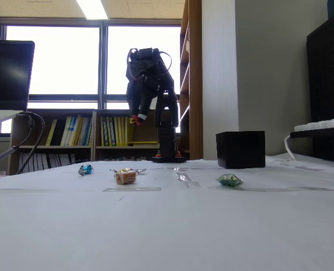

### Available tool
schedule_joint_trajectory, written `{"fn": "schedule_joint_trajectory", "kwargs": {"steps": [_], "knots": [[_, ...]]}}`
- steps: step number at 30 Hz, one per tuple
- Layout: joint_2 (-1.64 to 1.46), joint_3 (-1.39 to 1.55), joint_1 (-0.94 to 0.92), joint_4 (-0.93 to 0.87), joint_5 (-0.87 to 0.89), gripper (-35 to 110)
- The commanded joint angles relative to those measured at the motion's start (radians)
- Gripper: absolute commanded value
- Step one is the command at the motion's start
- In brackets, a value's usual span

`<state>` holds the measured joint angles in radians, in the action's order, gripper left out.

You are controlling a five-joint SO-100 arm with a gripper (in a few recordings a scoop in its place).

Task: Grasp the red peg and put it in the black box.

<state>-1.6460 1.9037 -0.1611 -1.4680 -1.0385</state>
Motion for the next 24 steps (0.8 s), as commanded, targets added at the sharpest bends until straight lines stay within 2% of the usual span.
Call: {"fn": "schedule_joint_trajectory", "kwargs": {"steps": [1, 12, 19, 24], "knots": [[0.137, 0.127, 0.173, -0.051, 0.092, 0], [0.213, 0.106, 0.538, -0.107, 0.176, 0], [0.298, -0.081, 0.741, -0.018, 0.255, 0], [0.295, -0.146, 0.807, 0.020, 0.311, 0]]}}
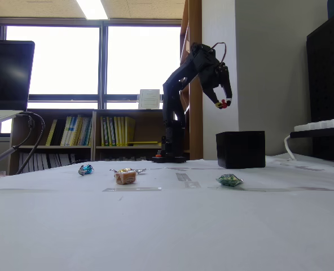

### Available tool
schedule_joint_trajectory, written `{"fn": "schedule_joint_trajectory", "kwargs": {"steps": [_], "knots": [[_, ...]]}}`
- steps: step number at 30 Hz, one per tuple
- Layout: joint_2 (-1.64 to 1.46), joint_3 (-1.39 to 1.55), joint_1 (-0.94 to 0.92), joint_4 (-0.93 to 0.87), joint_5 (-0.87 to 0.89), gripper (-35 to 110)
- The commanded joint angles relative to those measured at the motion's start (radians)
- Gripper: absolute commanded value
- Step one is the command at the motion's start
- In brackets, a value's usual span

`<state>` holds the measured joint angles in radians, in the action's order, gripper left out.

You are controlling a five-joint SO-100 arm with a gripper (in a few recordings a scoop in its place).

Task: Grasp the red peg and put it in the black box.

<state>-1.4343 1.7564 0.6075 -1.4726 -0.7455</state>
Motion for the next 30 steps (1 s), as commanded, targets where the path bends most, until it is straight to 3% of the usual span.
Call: {"fn": "schedule_joint_trajectory", "kwargs": {"steps": [1, 12, 17, 20, 30], "knots": [[0.081, -0.011, 0.046, 0.031, 0.020, 0], [0.077, -0.092, 0.146, 0.049, -0.003, 6], [0.058, -0.094, 0.153, 0.044, -0.043, 35], [0.060, -0.094, 0.156, 0.034, -0.083, 43], [0.086, -0.091, 0.110, 0.032, -0.143, 45]]}}
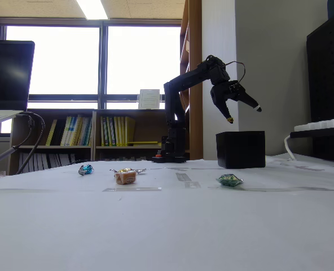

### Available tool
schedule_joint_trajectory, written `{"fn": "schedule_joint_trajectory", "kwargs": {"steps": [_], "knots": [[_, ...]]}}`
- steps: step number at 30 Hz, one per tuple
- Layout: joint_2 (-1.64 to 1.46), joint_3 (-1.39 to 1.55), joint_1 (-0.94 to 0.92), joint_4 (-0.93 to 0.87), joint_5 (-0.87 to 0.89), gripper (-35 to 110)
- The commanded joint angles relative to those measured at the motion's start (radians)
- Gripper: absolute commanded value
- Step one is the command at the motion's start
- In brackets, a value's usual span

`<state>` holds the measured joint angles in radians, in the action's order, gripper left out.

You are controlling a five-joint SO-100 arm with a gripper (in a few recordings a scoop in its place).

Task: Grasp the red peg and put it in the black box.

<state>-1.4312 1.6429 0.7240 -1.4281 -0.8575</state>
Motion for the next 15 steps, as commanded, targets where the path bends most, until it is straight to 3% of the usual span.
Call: {"fn": "schedule_joint_trajectory", "kwargs": {"steps": [1, 5, 6, 7, 8, 12, 15], "knots": [[0.087, 0.025, -0.014, -0.018, -0.041, 45], [0.126, 0.049, -0.055, -0.069, -0.086, 38], [0.141, 0.061, -0.069, -0.089, -0.095, 27], [0.161, 0.074, -0.086, -0.097, -0.086, 7], [0.184, 0.081, -0.106, -0.097, -0.078, 0], [0.319, 0.049, -0.196, -0.072, -0.196, 0], [0.445, -0.072, -0.278, 0.127, -0.291, 0]]}}
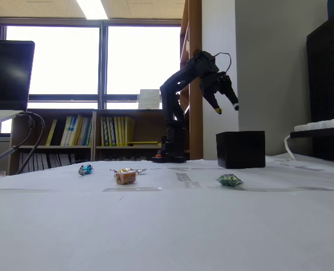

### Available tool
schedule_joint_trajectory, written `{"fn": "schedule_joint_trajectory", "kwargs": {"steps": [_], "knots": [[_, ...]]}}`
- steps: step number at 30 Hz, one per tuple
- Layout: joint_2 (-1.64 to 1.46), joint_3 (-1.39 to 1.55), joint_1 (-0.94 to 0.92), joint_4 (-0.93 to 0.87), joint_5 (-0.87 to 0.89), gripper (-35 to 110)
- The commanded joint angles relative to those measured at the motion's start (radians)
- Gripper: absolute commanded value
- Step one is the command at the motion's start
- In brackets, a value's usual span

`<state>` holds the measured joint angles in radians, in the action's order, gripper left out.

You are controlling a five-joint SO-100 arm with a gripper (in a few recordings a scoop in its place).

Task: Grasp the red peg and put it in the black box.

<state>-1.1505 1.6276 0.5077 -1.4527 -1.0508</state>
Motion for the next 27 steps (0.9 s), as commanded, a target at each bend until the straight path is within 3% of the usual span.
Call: {"fn": "schedule_joint_trajectory", "kwargs": {"steps": [1, 7, 15, 27], "knots": [[0.209, -0.112, -0.086, 0.230, -0.135, 0], [0.465, -0.476, -0.204, 0.502, -0.348, 0], [0.831, -0.997, -0.284, 0.673, -0.522, 0], [1.068, -1.281, -0.431, 0.719, -0.560, 0]]}}
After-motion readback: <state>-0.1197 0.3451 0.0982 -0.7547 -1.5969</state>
